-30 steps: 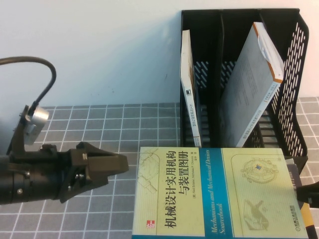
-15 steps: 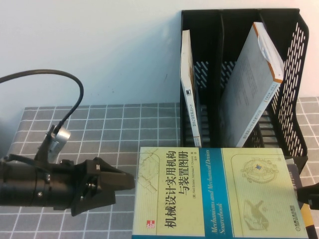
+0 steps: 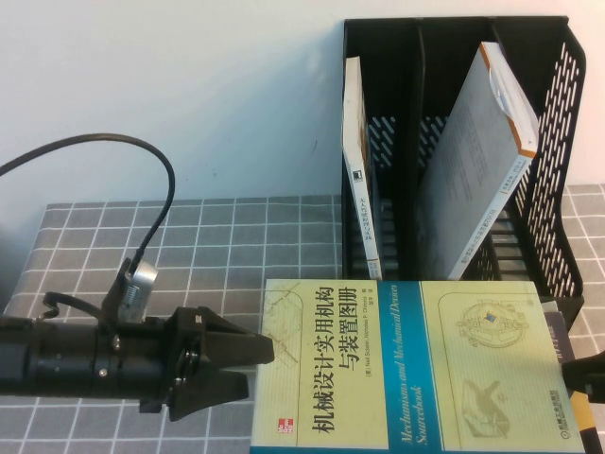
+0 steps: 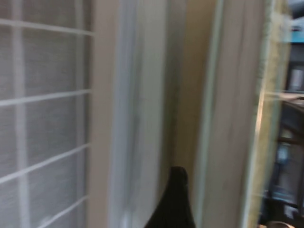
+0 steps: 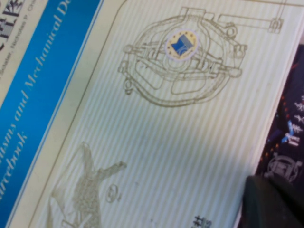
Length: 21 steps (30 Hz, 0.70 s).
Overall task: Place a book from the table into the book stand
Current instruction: Push book with right arm
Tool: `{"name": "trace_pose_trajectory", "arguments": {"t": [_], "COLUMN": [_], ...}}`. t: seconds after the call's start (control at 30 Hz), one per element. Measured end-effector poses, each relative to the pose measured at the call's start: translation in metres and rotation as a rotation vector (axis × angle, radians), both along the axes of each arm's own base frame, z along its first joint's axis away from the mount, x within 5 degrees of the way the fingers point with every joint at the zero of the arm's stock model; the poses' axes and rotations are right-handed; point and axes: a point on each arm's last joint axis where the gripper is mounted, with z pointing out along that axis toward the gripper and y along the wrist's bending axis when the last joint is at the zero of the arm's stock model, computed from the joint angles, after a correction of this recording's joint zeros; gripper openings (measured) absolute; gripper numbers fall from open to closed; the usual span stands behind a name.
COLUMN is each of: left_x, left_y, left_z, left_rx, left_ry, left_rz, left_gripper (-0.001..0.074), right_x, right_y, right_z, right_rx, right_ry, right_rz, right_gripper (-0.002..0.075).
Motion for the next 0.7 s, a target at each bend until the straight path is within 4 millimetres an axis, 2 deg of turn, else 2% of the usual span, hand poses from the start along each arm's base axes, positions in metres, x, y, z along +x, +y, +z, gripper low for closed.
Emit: {"name": "trace_pose_trajectory", "arguments": {"t": [0.17,0.7], "left_x": [0.004,0.014], "left_y": [-0.003,-0.004], "left_z": [-0.004,-0.030], "left_rx": [-0.092,-0.114], "left_ry": [0.001,0.034], "left_rz": [0.000,0.028], "left_gripper": [0.0566,0.0566], "right_x": [-0.001,0.003], "right_y": [0.001,0.007], "right_z": [0.000,-0.003], "right_rx": [0.020,0.092], "right_ry": [0.022,0.046], "right_rz": [-0.009,-0.029], "right_gripper": [-0.0003,-0.0003]}}
